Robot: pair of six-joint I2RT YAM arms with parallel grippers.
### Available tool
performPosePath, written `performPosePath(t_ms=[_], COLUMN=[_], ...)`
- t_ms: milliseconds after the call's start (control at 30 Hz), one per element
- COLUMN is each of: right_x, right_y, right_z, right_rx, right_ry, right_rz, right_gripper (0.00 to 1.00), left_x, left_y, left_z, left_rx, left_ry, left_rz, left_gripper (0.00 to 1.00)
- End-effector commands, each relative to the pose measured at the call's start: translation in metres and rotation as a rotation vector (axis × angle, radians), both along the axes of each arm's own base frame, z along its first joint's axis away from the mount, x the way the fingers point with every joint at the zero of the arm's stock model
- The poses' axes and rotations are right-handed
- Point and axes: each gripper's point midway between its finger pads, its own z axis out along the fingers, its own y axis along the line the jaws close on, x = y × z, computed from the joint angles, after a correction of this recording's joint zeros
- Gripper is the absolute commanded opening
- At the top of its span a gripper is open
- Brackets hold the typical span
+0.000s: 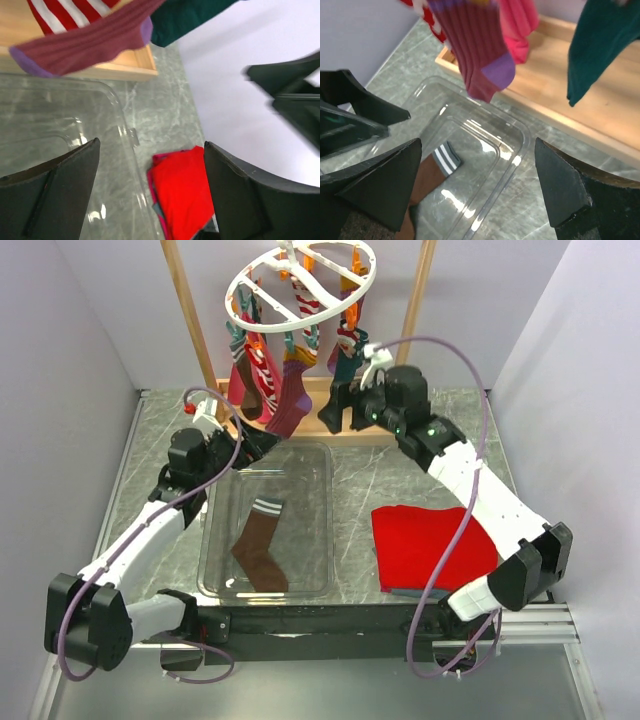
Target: Remove the socks clipped to the hanger
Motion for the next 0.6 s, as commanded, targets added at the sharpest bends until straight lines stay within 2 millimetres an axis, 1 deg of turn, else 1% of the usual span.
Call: performPosePath(t_ms=[0,33,67,100,133,200,233,300,333,367,400,433,467,500,533,567], right_x=[-0.011,-0.007,-0.006,-0.008,-0.004,0.000,0.008,0.017,0.025,0.030,0.032,0.039,0.043,0.049,0.055,0.059], right_y=[0.019,0.024,0.027,0.033,0.040,0.050,0.057,0.062,0.067,0.071,0.075,0.081,0.086,0.090,0.093,0.095], right_z=[0.012,0.026,0.003,-0.001,-0.013,-0.020,-0.031,-0.044,-0.062,-0.059,-0.064,-0.079,-0.074,-0.086,-0.081,-0.083], right_rx=[0.159,0.218,0.222,0.250,0.259,0.300,0.303,0.309,0.299,0.313,0.311,0.298,0.300,0.289,0.297,0.294], right_ry=[-0.119,-0.194,-0.170,-0.164,-0.153,-0.177,-0.179,-0.163,-0.141,-0.167,-0.167,-0.150,-0.161,-0.142,-0.156,-0.155], right_rz=[0.076,0.081,0.079,0.090,0.097,0.102,0.102,0.087,0.083,0.087,0.098,0.106,0.121,0.121,0.118,0.112], right_gripper=[1.00,1.00,1.00,1.00,1.00,1.00,1.00,1.00,1.00,1.00,1.00,1.00,1.00,1.00,1.00,1.00], left_x=[-0.017,-0.021,-0.024,-0.027,-0.031,-0.037,-0.042,-0.045,-0.049,-0.052,-0.054,-0.058,-0.061,-0.063,-0.066,-0.067], left_y=[-0.005,-0.003,-0.003,-0.002,0.000,0.000,0.001,0.002,0.003,0.002,0.002,0.002,0.002,0.002,0.003,0.004], left_z=[0.024,0.028,0.029,0.030,0.036,0.038,0.039,0.037,0.038,0.034,0.031,0.032,0.031,0.029,0.031,0.028], left_rx=[-0.105,-0.108,-0.113,-0.118,-0.126,-0.134,-0.132,-0.123,-0.122,-0.117,-0.113,-0.116,-0.116,-0.113,-0.113,-0.106], left_ry=[-0.067,-0.075,-0.076,-0.074,-0.087,-0.092,-0.091,-0.083,-0.084,-0.069,-0.063,-0.066,-0.061,-0.058,-0.066,-0.054], left_rz=[-0.040,-0.038,-0.040,-0.038,-0.035,-0.041,-0.046,-0.047,-0.050,-0.062,-0.065,-0.071,-0.078,-0.082,-0.081,-0.082], left_gripper=[0.89,0.89,0.89,0.89,0.89,0.89,0.89,0.89,0.89,0.89,0.89,0.89,0.89,0.89,0.89,0.89])
